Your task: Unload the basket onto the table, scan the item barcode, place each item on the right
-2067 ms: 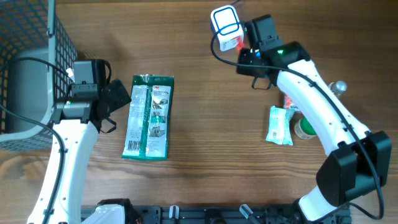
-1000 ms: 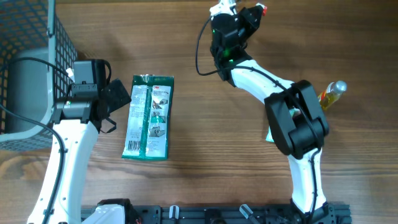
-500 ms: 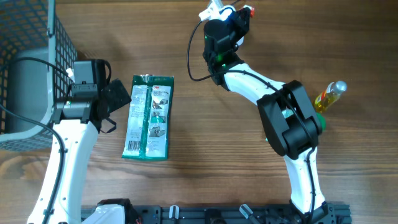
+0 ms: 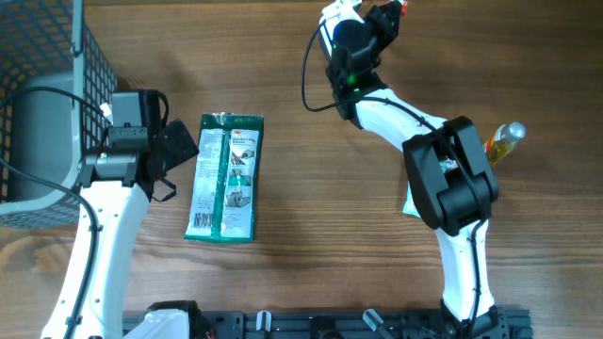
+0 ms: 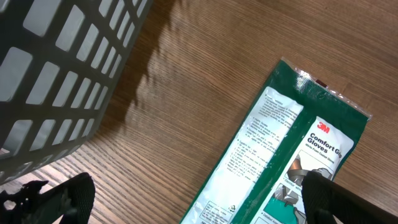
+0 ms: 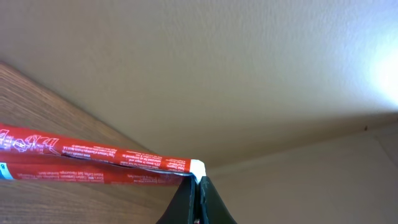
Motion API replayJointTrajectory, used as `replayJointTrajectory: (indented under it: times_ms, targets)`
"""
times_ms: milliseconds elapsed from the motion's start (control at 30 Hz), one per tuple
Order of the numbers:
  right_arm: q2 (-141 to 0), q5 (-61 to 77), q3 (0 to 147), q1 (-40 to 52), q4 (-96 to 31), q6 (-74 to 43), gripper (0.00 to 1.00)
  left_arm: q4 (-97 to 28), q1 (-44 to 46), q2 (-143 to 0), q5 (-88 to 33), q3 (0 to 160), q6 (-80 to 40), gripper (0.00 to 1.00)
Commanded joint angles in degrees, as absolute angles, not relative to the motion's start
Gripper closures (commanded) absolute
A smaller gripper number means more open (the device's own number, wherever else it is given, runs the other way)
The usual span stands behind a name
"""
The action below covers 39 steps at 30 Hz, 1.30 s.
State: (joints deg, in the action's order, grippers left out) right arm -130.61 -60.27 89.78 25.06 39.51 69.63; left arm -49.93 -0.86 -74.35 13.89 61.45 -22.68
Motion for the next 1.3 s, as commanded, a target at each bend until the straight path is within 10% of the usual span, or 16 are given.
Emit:
replayJointTrajectory:
  times_ms: [0, 1267]
  targets:
    - [-131.9, -58.6, 90.8, 24.1, 39.8, 67.7, 0.96, -49.8, -1.1, -74.4, 14.6, 62.0, -23.2, 0.00]
    - [-132.2, -55.1, 90.7, 28.6, 28.5, 51.9, 0.96, -49.8, -1.1, -74.4, 14.6, 62.0, -23.2, 0.00]
